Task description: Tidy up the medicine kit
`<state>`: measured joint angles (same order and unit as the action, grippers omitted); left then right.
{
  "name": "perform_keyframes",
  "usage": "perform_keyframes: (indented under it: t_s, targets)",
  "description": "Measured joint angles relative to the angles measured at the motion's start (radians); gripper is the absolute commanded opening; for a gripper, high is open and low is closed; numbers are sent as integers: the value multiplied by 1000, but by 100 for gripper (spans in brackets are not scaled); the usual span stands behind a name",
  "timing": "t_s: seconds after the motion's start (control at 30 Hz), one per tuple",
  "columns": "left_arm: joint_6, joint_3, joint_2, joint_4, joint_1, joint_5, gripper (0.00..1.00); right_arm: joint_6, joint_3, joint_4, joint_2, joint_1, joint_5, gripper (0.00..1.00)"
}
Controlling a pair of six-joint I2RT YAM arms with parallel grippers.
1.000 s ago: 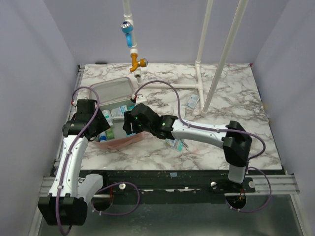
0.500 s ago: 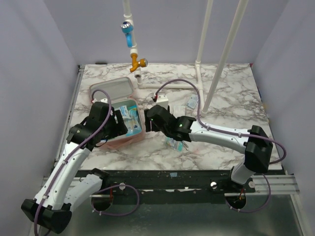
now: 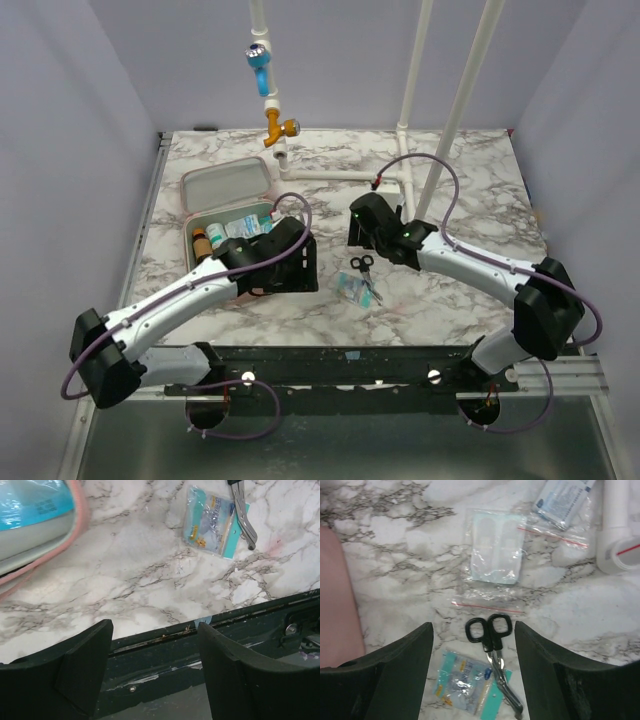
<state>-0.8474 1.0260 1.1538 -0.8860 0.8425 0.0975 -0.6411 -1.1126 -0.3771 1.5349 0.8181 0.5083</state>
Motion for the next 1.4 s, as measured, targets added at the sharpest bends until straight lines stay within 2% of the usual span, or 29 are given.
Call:
perform_keyframes:
  t_s: [0.2,0.53,0.8,1.07,1.2,1.4]
  targets:
    - [-19,42,183,93,65,-7,74,-15,100,-13,-82,-71,-8,70]
    - [13,141,449,220,76,-67,75,-44,216,-30,-308,-87,-25,70]
    - [39,208,583,257,76,-76,73,-66,259,-45,-393,-87,-61,70]
    - [47,212,668,257,76,-74,72,-78,280,-45,-404,-87,-85,70]
    - [50,212,697,258,72,-74,66,-84,296,-44,-404,-87,-97,70]
    - [51,208,703,277,49,-77,45,-95,317,-43,-402,-87,-112,70]
